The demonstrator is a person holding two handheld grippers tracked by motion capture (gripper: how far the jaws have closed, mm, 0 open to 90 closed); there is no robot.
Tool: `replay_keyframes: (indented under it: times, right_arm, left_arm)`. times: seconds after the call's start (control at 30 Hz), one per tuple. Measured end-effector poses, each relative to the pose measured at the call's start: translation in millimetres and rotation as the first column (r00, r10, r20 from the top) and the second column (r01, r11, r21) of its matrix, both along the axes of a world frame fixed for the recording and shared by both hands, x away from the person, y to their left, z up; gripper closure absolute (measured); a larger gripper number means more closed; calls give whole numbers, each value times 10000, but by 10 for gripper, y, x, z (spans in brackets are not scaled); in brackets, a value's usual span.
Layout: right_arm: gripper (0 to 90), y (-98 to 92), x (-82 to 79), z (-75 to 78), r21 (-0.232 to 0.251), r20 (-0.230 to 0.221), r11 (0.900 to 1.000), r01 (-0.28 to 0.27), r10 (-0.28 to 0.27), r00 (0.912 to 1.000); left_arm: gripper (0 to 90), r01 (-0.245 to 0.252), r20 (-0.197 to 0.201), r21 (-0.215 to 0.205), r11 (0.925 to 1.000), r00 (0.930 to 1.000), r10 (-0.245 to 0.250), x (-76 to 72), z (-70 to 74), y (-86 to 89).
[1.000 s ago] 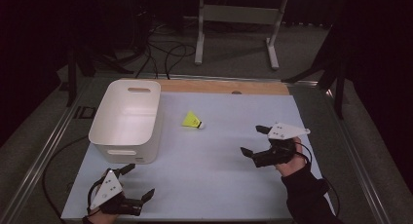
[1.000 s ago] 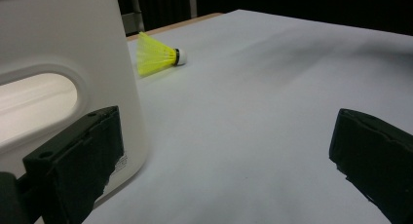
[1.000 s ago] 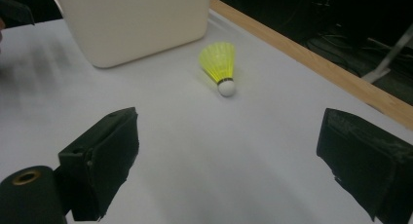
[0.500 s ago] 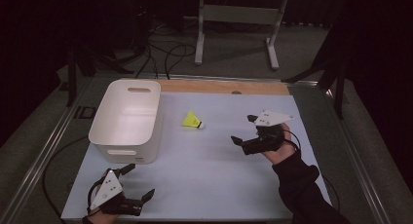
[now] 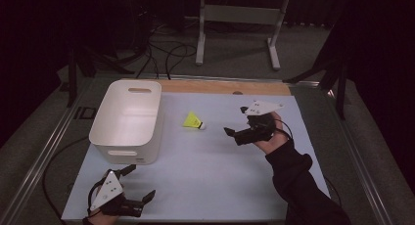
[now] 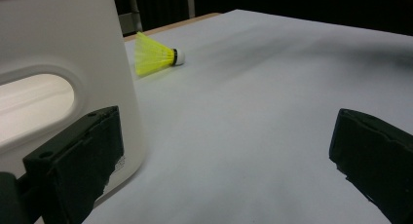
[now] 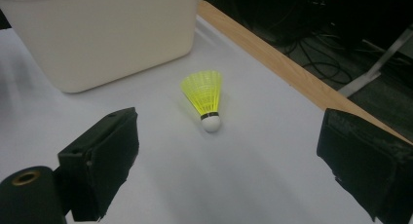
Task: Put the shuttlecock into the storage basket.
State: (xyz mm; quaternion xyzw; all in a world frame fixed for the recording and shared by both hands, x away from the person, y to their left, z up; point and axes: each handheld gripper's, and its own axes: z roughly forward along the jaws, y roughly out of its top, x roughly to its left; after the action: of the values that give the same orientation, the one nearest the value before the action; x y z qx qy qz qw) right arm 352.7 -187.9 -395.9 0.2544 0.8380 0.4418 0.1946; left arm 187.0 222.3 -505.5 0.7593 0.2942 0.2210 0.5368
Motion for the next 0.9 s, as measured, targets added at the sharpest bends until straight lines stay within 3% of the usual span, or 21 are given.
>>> replay_keyframes:
  times: [0.13, 0.9]
  right_arm:
    - [81, 62, 78, -28, -38, -267, 9994, -330, 329, 9991]
    - [81, 400, 477, -244, -313, -1265, 9972, -678, 634, 9899]
  left_arm:
    - [0, 0, -1, -26, 10000, 10000, 0, 3, 2, -6]
    - [0, 100, 21, -40, 9999, 9999, -100, 6, 3, -4]
